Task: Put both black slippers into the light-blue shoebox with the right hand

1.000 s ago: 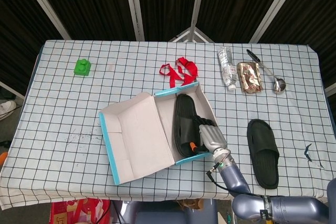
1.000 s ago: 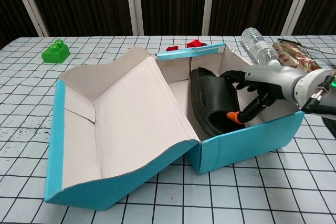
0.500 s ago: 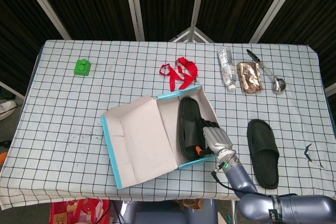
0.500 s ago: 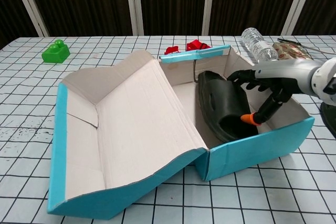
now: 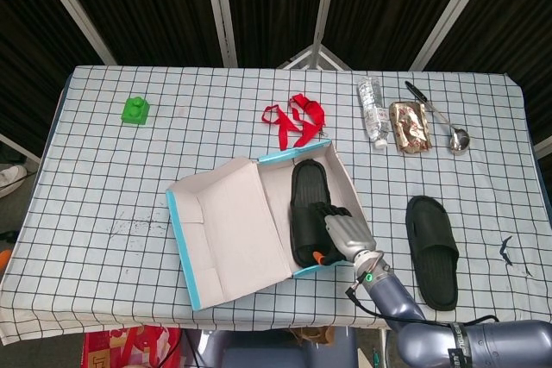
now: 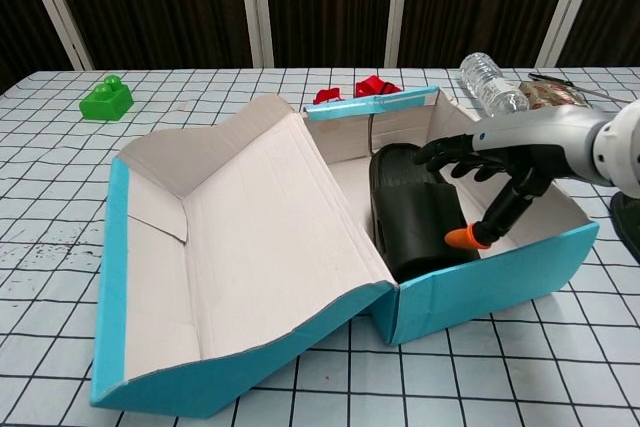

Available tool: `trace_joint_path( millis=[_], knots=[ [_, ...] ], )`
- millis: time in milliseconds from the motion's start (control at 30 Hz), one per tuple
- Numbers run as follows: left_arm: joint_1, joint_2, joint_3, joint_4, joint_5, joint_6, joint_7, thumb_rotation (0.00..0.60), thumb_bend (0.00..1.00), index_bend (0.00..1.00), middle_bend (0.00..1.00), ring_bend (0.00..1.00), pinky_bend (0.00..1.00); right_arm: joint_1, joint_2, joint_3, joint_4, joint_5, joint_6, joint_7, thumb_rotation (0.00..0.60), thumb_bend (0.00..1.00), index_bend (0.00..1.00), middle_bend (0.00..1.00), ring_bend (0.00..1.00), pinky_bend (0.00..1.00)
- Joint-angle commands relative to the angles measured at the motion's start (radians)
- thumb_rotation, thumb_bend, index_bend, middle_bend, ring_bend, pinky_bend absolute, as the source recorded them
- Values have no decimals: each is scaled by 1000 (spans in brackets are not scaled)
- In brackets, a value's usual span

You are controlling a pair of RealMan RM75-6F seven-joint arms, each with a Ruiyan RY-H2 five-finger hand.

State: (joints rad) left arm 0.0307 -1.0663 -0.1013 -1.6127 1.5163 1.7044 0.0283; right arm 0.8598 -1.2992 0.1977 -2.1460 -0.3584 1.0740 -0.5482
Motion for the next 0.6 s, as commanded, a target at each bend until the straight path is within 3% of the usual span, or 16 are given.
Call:
trace_joint_path(
  millis=[33, 267, 400, 600],
  knots=[
    [-1, -1, 1, -1, 1, -3, 4, 600, 219, 14, 0, 0, 16, -2, -19, -23, 10, -27, 11, 5, 600, 359, 0, 0, 0, 0],
    [0, -3, 1, -3, 4, 2, 10, 600, 219, 14, 0, 0, 16, 3, -96, -66, 88, -96, 44, -14, 600, 360, 0, 0, 0, 0],
    [-1, -4, -2, -1, -2, -1, 10, 600, 219, 14, 0, 0, 16, -1, -179, -98, 185, -171, 93, -41, 600, 359, 0, 0, 0, 0],
    [-5, -7, -5, 4, -8, -8, 13, 600, 219, 14, 0, 0, 16, -6, -241, -106, 266, -181, 107, -54, 600, 359, 0, 0, 0, 0]
  ],
)
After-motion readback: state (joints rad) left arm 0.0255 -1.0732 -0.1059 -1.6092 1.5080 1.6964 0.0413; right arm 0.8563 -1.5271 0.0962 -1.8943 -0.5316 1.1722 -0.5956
